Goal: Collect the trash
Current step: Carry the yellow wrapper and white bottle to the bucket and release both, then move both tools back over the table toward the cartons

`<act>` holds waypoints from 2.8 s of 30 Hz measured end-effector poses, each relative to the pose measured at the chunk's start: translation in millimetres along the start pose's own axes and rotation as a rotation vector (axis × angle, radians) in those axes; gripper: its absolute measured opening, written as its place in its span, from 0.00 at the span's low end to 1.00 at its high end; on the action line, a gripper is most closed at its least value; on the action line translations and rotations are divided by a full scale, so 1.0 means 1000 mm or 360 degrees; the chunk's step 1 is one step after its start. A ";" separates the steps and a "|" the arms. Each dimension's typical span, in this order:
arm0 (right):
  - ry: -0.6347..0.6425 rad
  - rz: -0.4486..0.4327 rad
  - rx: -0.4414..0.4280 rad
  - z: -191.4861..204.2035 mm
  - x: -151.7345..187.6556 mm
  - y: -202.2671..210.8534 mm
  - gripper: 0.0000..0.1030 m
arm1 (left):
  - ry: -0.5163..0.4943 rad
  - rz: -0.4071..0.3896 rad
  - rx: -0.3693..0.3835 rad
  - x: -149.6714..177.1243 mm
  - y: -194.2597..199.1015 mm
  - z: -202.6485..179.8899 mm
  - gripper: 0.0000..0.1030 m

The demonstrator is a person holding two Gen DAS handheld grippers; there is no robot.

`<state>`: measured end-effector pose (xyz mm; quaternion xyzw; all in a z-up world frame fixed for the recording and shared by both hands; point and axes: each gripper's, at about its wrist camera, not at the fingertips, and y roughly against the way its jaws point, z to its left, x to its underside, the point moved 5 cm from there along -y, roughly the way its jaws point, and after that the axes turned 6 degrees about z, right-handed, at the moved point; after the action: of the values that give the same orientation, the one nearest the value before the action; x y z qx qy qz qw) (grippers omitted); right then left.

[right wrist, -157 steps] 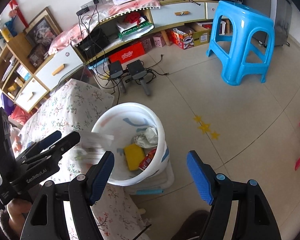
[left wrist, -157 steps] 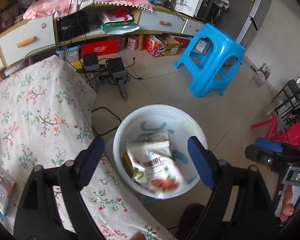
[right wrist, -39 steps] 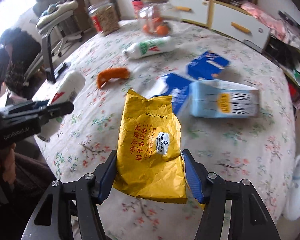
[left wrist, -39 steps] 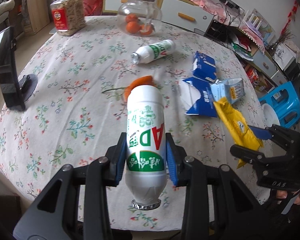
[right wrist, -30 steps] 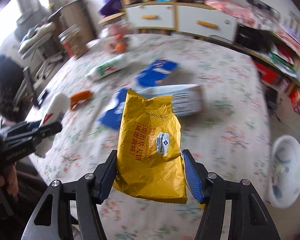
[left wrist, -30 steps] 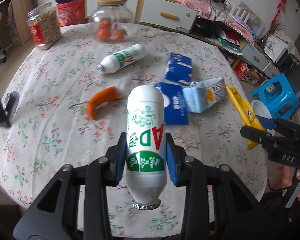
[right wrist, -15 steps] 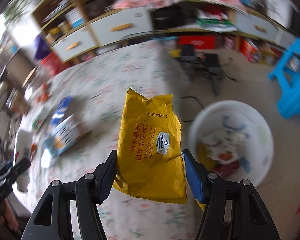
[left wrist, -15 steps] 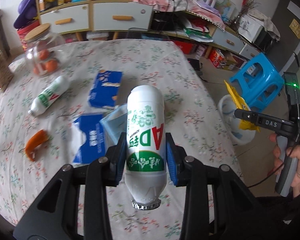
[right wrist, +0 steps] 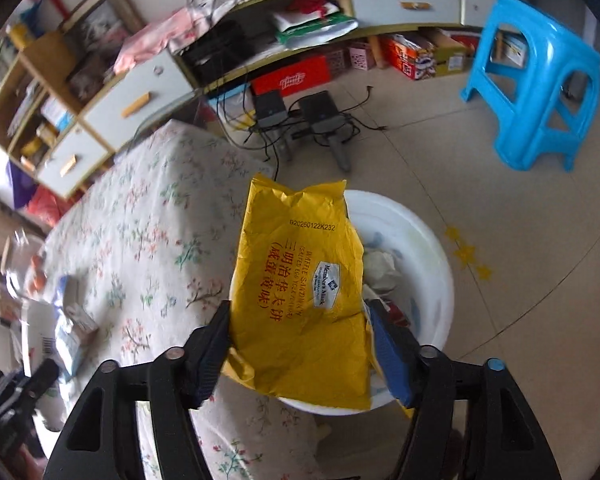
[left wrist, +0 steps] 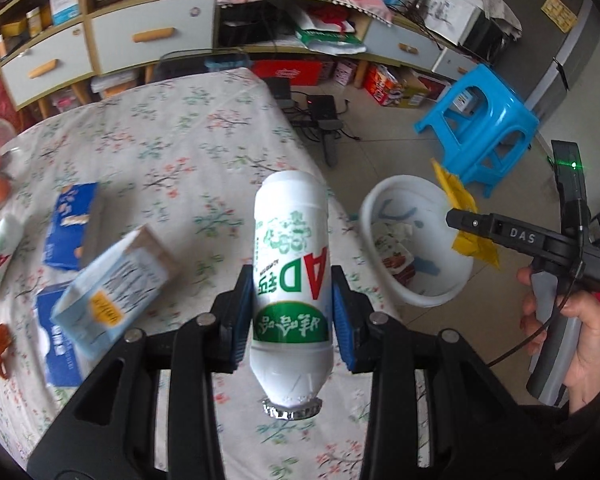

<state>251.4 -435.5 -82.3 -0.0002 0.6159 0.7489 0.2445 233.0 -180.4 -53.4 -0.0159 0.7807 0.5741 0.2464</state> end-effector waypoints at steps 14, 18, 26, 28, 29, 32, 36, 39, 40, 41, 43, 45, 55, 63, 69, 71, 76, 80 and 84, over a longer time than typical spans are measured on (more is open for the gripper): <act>-0.0137 -0.0041 0.0050 -0.078 0.015 0.043 0.87 | -0.0179 0.0086 0.0056 -0.026 -0.056 -0.081 0.37; -0.0089 -0.0052 0.0122 -0.089 0.022 0.051 0.87 | -0.0220 0.0115 0.0065 -0.030 -0.073 -0.100 0.37; -0.0016 -0.0075 0.0172 -0.094 0.030 0.065 0.87 | -0.0257 0.0095 0.0104 -0.040 -0.087 -0.126 0.37; -0.0008 -0.0085 0.0168 -0.093 0.030 0.068 0.87 | -0.0272 0.0106 0.0101 -0.041 -0.087 -0.128 0.62; -0.0006 -0.0090 0.0166 -0.092 0.030 0.070 0.87 | -0.0267 0.0107 0.0084 -0.041 -0.086 -0.127 0.74; 0.0009 -0.0098 0.0165 -0.091 0.030 0.072 0.87 | -0.0270 0.0045 0.0033 -0.041 -0.076 -0.122 0.86; 0.0029 -0.0109 0.0169 -0.085 0.030 0.074 0.87 | -0.0220 0.0063 0.0001 -0.039 -0.069 -0.106 0.86; 0.0034 -0.0109 0.0157 -0.081 0.031 0.075 0.87 | -0.0183 0.0065 -0.0005 -0.036 -0.062 -0.093 0.86; 0.0042 -0.0112 0.0154 -0.078 0.031 0.076 0.87 | -0.0174 0.0063 -0.0012 -0.035 -0.060 -0.089 0.87; 0.0050 -0.0114 0.0154 -0.075 0.031 0.077 0.87 | -0.0165 0.0060 -0.0022 -0.033 -0.056 -0.083 0.88; 0.0070 -0.0122 0.0152 -0.069 0.030 0.078 0.87 | -0.0152 0.0048 -0.0038 -0.030 -0.048 -0.072 0.91; 0.0088 -0.0128 0.0145 -0.061 0.030 0.078 0.87 | -0.0139 0.0026 -0.0055 -0.025 -0.038 -0.061 0.92; 0.0190 -0.0124 0.0113 -0.012 0.031 0.071 0.87 | -0.0069 -0.0062 -0.0172 -0.005 0.012 0.010 0.96; 0.0264 -0.0109 0.0069 0.038 0.033 0.061 0.88 | 0.0016 -0.0157 -0.0393 0.014 0.049 0.082 0.96; 0.0387 -0.0054 0.0052 0.095 0.037 0.038 0.88 | 0.0174 -0.0132 -0.0506 0.028 0.062 0.140 0.96; 0.0432 -0.0033 0.0043 0.114 0.040 0.029 0.88 | 0.0199 -0.0123 -0.0547 0.030 0.064 0.159 0.96; 0.0531 0.0004 0.0037 0.155 0.048 0.011 0.88 | 0.0329 -0.0104 -0.0670 0.034 0.063 0.225 0.96; 0.0575 0.0035 0.0019 0.183 0.053 -0.003 0.88 | 0.0379 -0.0128 -0.0664 0.030 0.055 0.270 0.96; 0.0604 0.0061 0.0001 0.207 0.054 -0.015 0.87 | 0.0394 -0.0125 -0.0604 0.025 0.044 0.291 0.96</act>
<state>271.6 -222.9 -62.8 -0.1297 0.6511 0.7397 0.1097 303.9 104.4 -88.3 -0.1627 0.6818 0.6942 0.1634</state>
